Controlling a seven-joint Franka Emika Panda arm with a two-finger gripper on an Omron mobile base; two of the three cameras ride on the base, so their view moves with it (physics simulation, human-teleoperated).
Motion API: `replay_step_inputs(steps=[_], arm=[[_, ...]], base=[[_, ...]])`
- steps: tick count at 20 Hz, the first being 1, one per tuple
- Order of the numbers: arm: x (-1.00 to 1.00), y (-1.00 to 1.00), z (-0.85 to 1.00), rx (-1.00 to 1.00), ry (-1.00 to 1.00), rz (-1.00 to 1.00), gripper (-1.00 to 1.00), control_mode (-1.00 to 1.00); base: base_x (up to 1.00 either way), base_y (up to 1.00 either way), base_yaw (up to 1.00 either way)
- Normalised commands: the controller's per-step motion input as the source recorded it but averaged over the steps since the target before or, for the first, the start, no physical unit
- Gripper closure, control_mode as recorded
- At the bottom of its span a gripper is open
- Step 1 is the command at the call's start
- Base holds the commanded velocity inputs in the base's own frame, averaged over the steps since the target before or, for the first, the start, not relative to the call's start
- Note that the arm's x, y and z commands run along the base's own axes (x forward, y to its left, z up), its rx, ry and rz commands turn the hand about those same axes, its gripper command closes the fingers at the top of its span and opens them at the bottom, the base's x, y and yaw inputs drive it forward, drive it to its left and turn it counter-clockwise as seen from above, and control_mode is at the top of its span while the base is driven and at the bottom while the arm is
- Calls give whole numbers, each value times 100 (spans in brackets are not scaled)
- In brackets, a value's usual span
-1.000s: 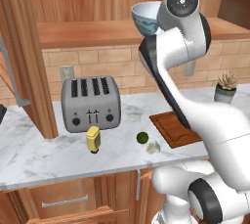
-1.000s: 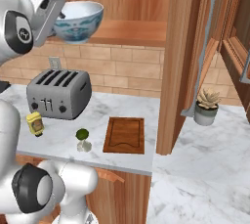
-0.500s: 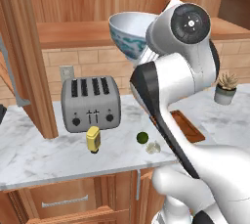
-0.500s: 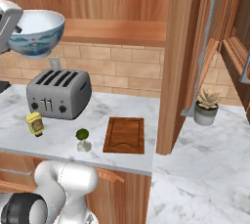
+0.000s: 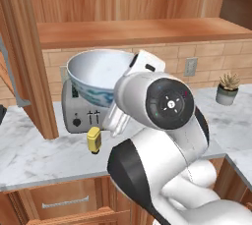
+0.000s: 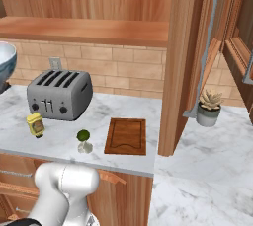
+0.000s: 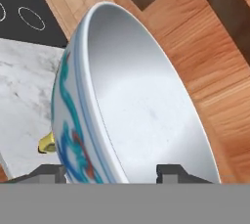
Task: Open the cabinet. Place the bowl and condiment on the counter. Then place the lime and garlic on the cutting board.
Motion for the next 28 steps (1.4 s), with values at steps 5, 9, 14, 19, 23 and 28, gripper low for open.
replay_step_inputs(steps=[5,9,14,19,23,28], arm=[[5,47,-91,-1,2,17,100,-100],[17,59,-79,-8,6,16,100,-100],[2,100,-73,-23,3,10,100,-100],[45,64,-65,-16,5,4,100,-100],[76,37,-57,-9,7,1,100,-100],[66,46,-59,-1,7,1,100,-100]], base=[[0,0,0],[0,0,0],[0,0,0],[0,0,0],[0,0,0],[0,0,0]])
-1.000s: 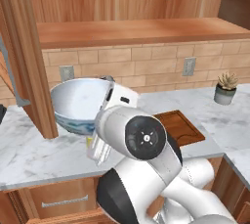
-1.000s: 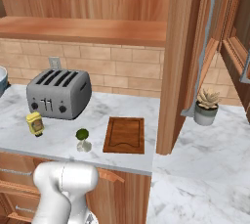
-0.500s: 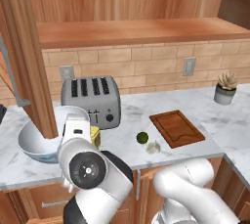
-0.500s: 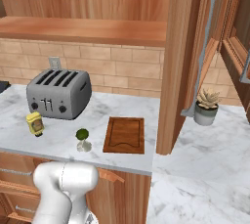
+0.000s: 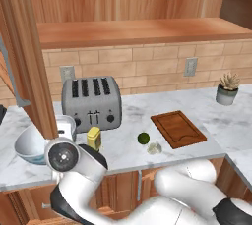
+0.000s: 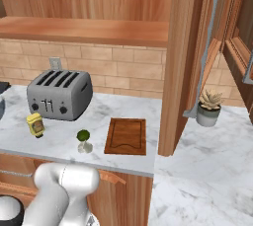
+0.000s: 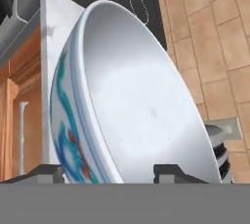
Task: Open the cabinet. Place the bowl and condiment on the counter. Then place the lime and garlic on the cutting board.
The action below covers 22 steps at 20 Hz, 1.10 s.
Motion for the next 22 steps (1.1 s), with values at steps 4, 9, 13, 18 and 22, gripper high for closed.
replay_step_inputs(steps=[4,9,13,18,22], arm=[[56,55,-58,0,6,1,100,-100],[58,44,-50,0,4,0,100,-100],[52,35,-48,0,5,0,100,-100],[47,43,-53,0,3,0,100,-100],[48,44,-53,0,4,0,100,-100]], base=[[0,0,0],[0,0,0],[0,0,0],[0,0,0],[0,0,0]])
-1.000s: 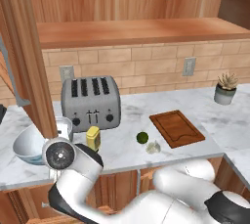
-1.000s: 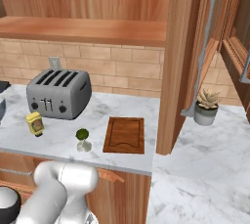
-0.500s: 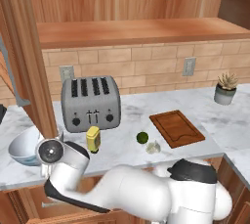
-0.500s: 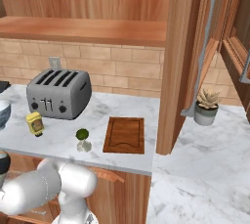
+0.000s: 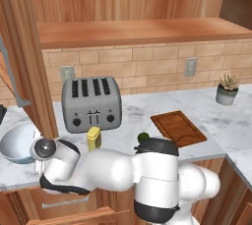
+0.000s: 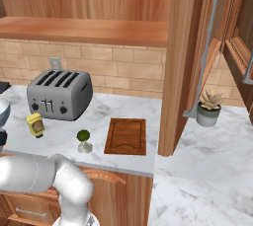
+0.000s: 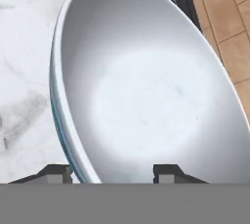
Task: Open the cabinet. Place the bowl and condiment on the counter. Then place the lime and garlic on the cutting board.
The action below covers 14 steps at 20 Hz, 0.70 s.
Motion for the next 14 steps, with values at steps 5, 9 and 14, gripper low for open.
replay_step_inputs(steps=[5,9,14], arm=[[-4,11,-23,1,1,0,100,-100],[-62,-8,0,4,0,-3,-100,-100],[-46,-20,8,5,0,-3,-100,-100]], base=[[0,0,0],[0,0,0],[0,0,0]])
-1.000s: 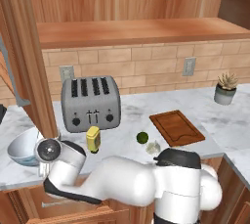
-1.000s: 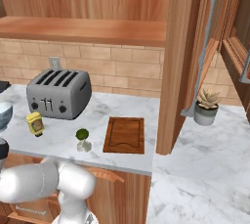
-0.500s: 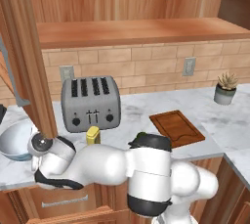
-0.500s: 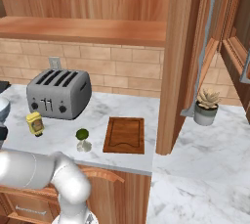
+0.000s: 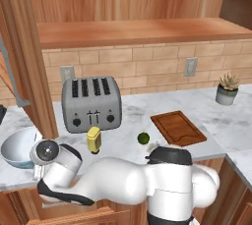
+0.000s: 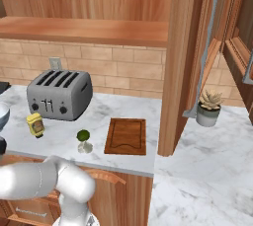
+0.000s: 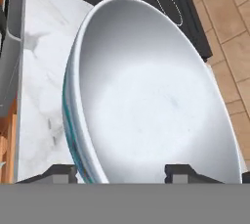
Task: Open the cabinet. Place the bowl and condiment on the counter. Then place the lime and garlic on the cutting board.
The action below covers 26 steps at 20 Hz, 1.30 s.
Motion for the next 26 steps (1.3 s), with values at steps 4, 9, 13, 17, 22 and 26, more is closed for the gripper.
replay_step_inputs(steps=[4,9,13,17,22,26], arm=[[-1,-11,16,3,0,-5,-100,-100],[-6,-22,61,10,1,-3,-100,-100],[-17,-28,94,10,9,-4,-100,-100],[-21,-61,78,11,10,-7,-100,-100],[-19,-97,43,6,17,-19,-100,-100],[-2,-100,38,3,17,-25,-100,-100]], base=[[0,0,0],[0,0,0],[0,0,0],[0,0,0],[0,0,0],[0,0,0]])
